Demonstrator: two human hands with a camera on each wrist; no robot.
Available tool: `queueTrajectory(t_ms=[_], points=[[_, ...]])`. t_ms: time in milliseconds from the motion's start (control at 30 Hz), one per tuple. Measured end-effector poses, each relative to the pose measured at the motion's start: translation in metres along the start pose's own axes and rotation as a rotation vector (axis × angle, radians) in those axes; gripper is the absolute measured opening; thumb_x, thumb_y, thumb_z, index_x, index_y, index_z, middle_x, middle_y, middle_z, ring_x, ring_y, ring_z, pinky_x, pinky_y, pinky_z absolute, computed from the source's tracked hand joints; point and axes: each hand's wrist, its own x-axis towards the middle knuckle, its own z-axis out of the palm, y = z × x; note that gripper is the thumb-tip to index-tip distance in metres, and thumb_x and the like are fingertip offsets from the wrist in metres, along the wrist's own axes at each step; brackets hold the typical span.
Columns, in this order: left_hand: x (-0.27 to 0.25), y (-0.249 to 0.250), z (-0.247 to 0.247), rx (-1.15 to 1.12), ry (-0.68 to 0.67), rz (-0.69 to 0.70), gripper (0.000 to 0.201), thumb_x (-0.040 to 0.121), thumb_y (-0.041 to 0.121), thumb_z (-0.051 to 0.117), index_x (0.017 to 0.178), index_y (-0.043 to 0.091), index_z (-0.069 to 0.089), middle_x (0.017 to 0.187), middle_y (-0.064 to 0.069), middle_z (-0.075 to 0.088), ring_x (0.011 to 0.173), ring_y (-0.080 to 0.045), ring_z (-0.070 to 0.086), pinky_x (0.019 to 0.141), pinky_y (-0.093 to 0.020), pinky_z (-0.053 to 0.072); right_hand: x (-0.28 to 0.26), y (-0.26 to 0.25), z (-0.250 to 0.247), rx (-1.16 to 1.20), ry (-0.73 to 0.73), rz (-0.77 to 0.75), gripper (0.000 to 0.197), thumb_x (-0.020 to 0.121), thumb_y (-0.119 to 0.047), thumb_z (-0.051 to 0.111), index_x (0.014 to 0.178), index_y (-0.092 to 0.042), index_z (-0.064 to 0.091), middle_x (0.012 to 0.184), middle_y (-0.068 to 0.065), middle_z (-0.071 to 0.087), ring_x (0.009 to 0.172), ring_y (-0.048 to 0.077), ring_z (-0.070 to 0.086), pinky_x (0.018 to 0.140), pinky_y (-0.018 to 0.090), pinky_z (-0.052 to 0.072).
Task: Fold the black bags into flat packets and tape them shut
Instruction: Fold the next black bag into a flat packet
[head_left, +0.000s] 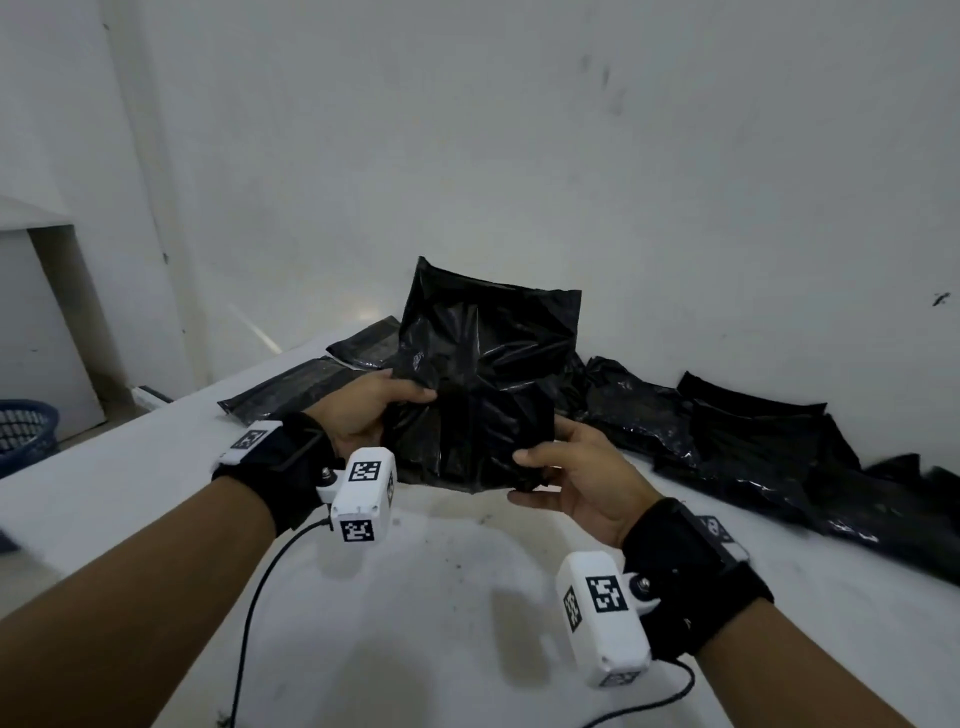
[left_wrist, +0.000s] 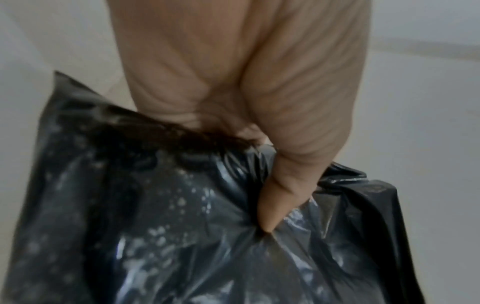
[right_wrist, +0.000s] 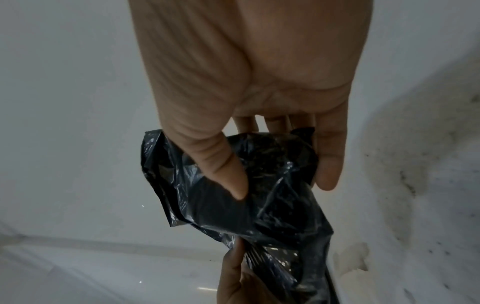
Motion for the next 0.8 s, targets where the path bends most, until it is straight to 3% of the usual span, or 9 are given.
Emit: queueTrajectory(t_ms=[67, 167, 233, 300, 367, 467, 600, 667, 800], points=[[-0.008, -0.001, 0.005, -0.034, -0.016, 0.05, 0.057, 0.07, -0.003, 0.063, 0.126, -0.005, 0.057, 0.119, -0.025, 0.062, 0.093, -0.034, 0.067, 0.086, -0.048, 0.057, -0.011, -0.01, 0.002, -0.044, 0.021, 0.016, 0.025, 0.086, -0.015, 0.071, 0.111, -0.017, 0.07, 0.106, 0.005, 0.071, 0.1, 0.025, 0.068, 0.078, 0.042, 0.058], [-0.02, 0.0, 0.018, -0.04, -0.007, 0.145, 0.044, 0.07, -0.006, 0.06, 0.113, -0.001, 0.063, 0.102, -0.022, 0.068, 0.081, -0.031, 0.071, 0.072, -0.041, 0.061, -0.026, -0.026, 0.003, -0.096, 0.036, 0.051, 0.042, 0.083, -0.053, 0.069, 0.119, -0.031, 0.067, 0.118, -0.002, 0.069, 0.109, 0.026, 0.065, 0.086, 0.046, 0.057], [-0.028, 0.002, 0.028, -0.033, -0.012, 0.184, 0.048, 0.069, -0.008, 0.06, 0.117, -0.001, 0.06, 0.099, -0.021, 0.069, 0.079, -0.03, 0.072, 0.068, -0.038, 0.06, -0.036, -0.038, 0.004, -0.117, 0.035, 0.022, 0.048, 0.082, -0.062, 0.066, 0.121, -0.036, 0.065, 0.12, -0.009, 0.07, 0.112, 0.021, 0.064, 0.089, 0.048, 0.055], [-0.035, 0.006, 0.036, -0.008, -0.01, 0.215, 0.049, 0.066, -0.004, 0.06, 0.115, -0.001, 0.06, 0.099, -0.02, 0.071, 0.081, -0.03, 0.072, 0.069, -0.036, 0.059, -0.039, -0.046, 0.005, -0.081, 0.072, -0.053, 0.042, 0.087, -0.056, 0.065, 0.122, -0.032, 0.067, 0.118, -0.009, 0.071, 0.113, 0.017, 0.065, 0.097, 0.049, 0.051], [-0.044, 0.009, 0.045, 0.018, -0.005, 0.243, 0.046, 0.065, -0.002, 0.06, 0.11, 0.002, 0.062, 0.1, -0.018, 0.071, 0.083, -0.028, 0.071, 0.07, -0.034, 0.059, -0.044, -0.054, 0.007, 0.047, 0.169, -0.148, 0.033, 0.093, -0.035, 0.066, 0.121, -0.018, 0.068, 0.117, 0.0, 0.073, 0.112, 0.02, 0.067, 0.103, 0.047, 0.048], [-0.056, 0.015, 0.059, 0.035, -0.009, 0.262, 0.046, 0.065, -0.003, 0.062, 0.111, -0.001, 0.062, 0.101, -0.018, 0.07, 0.085, -0.027, 0.07, 0.072, -0.032, 0.059, -0.054, -0.062, 0.006, 0.134, 0.328, -0.223, 0.021, 0.092, -0.014, 0.067, 0.108, -0.001, 0.071, 0.108, 0.015, 0.074, 0.102, 0.029, 0.071, 0.098, 0.044, 0.053], [-0.072, 0.017, 0.079, 0.092, -0.024, 0.283, 0.042, 0.078, 0.009, 0.075, 0.116, -0.005, 0.064, 0.111, -0.018, 0.071, 0.095, -0.027, 0.071, 0.078, -0.031, 0.058, -0.073, -0.073, 0.011, 0.078, 0.447, -0.25, 0.011, 0.089, -0.011, 0.071, 0.091, 0.0, 0.073, 0.097, 0.018, 0.075, 0.088, 0.029, 0.074, 0.079, 0.039, 0.061], [-0.078, 0.018, 0.089, 0.102, -0.006, 0.299, 0.045, 0.078, 0.017, 0.074, 0.117, -0.004, 0.065, 0.113, -0.017, 0.071, 0.099, -0.027, 0.071, 0.081, -0.032, 0.058, -0.082, -0.078, 0.011, 0.074, 0.49, -0.26, 0.012, 0.088, -0.011, 0.072, 0.091, 0.001, 0.073, 0.096, 0.018, 0.075, 0.088, 0.03, 0.074, 0.079, 0.041, 0.061], [-0.087, 0.024, 0.1, 0.117, 0.047, 0.296, 0.034, 0.088, 0.014, 0.068, 0.117, -0.005, 0.065, 0.114, -0.018, 0.071, 0.107, -0.031, 0.068, 0.092, -0.04, 0.056, -0.102, -0.083, 0.0, 0.098, 0.492, -0.238, 0.009, 0.087, -0.011, 0.073, 0.091, -0.003, 0.073, 0.094, 0.015, 0.076, 0.09, 0.03, 0.074, 0.088, 0.048, 0.058]])
